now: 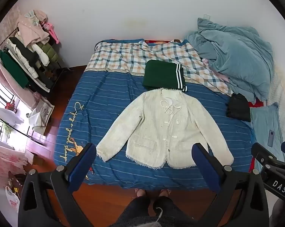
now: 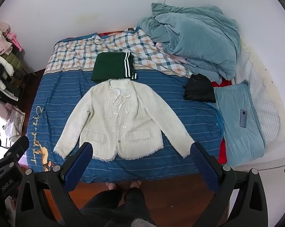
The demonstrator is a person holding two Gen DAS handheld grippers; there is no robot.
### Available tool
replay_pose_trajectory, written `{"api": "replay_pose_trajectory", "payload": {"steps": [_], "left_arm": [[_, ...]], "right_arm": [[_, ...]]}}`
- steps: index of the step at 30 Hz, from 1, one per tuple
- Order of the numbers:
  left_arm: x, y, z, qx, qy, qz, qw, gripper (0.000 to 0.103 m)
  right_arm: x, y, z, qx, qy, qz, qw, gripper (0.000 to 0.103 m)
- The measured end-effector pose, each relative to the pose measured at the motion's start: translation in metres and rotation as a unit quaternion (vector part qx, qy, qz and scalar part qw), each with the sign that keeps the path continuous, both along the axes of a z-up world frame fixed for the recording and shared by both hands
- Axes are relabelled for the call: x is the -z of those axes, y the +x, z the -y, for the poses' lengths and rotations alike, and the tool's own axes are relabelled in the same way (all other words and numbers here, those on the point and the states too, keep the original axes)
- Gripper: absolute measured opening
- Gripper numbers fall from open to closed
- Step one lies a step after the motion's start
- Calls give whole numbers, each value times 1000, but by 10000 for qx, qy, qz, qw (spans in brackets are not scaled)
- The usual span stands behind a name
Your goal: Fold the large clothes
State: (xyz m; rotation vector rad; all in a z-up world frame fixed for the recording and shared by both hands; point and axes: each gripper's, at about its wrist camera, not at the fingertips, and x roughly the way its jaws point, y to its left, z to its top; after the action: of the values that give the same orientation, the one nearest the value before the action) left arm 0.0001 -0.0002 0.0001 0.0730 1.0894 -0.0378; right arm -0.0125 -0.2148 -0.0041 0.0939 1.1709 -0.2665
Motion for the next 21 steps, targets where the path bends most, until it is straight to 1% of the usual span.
{"api": "replay_pose_trajectory", "payload": {"steps": [10, 14, 15, 21], "left_arm": [[0, 0, 0, 6, -29, -15, 10000, 103], [0, 3, 9, -9, -36, -8, 10000, 103], [-1, 3, 11, -7, -34, -7, 10000, 103], [-1, 3, 10, -9, -27, -9, 10000, 103]], "right_arm": [[0, 0, 3, 6, 23, 5, 10000, 103], [0, -4, 2, -5, 18, -16, 10000, 103], [1, 1, 5, 2, 4, -18, 10000, 103], [1, 0, 6, 1, 12, -7, 10000, 103]]}}
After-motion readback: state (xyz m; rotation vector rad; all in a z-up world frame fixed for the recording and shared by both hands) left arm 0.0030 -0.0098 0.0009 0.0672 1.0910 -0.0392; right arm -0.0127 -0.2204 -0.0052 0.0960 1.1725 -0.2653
